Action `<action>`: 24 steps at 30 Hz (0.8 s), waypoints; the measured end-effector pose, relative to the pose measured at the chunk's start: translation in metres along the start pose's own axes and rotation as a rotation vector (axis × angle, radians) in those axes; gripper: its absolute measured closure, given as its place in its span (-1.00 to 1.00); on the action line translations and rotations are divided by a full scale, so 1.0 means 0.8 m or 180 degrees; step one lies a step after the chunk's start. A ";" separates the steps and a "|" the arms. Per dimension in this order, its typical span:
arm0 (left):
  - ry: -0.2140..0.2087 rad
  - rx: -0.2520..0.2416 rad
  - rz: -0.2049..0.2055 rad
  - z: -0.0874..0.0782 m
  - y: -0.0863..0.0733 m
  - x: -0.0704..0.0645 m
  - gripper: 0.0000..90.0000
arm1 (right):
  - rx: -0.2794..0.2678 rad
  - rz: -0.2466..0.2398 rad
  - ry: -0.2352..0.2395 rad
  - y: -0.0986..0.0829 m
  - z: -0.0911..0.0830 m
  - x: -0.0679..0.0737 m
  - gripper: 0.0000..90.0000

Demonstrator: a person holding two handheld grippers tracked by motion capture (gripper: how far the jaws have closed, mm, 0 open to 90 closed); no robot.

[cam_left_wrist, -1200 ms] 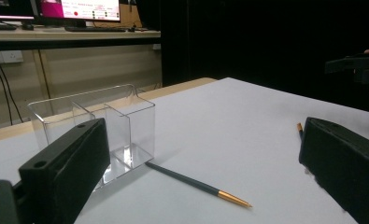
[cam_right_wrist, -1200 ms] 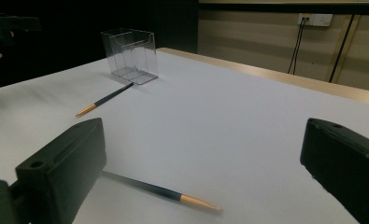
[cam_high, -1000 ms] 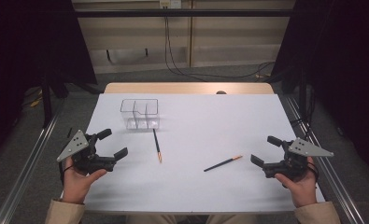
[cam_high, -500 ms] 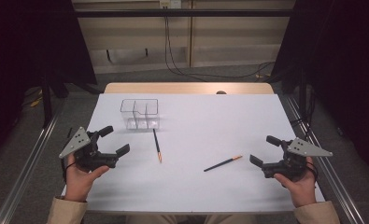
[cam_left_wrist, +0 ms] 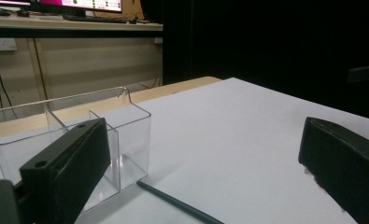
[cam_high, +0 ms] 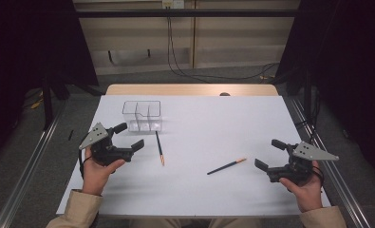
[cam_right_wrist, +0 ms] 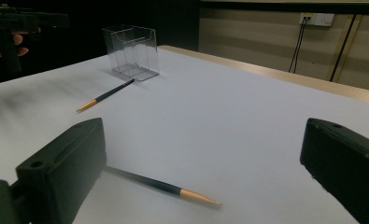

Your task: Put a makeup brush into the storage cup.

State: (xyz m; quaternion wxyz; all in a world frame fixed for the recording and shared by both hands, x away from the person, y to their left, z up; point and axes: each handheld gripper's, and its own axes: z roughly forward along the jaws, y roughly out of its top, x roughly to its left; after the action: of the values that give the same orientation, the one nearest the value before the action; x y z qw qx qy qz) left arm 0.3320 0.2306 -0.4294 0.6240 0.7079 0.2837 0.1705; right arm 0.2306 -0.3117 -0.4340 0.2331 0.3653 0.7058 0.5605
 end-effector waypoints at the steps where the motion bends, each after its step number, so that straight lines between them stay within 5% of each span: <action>1: 0.0000 0.0000 0.0000 0.000 0.000 0.000 -0.95 | 0.0000 0.0000 0.0000 0.000 0.000 0.000 -1.00; 24: -0.0142 0.0117 0.0054 0.064 0.000 -0.010 -0.95 | -0.0006 -0.0012 0.0010 -0.002 -0.003 0.000 -1.00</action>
State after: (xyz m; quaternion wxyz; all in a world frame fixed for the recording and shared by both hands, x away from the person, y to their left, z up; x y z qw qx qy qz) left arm 0.3564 0.1852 -0.4368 0.6156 0.7252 0.2668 0.1547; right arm 0.2283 -0.3136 -0.4347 0.2333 0.3628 0.7063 0.5613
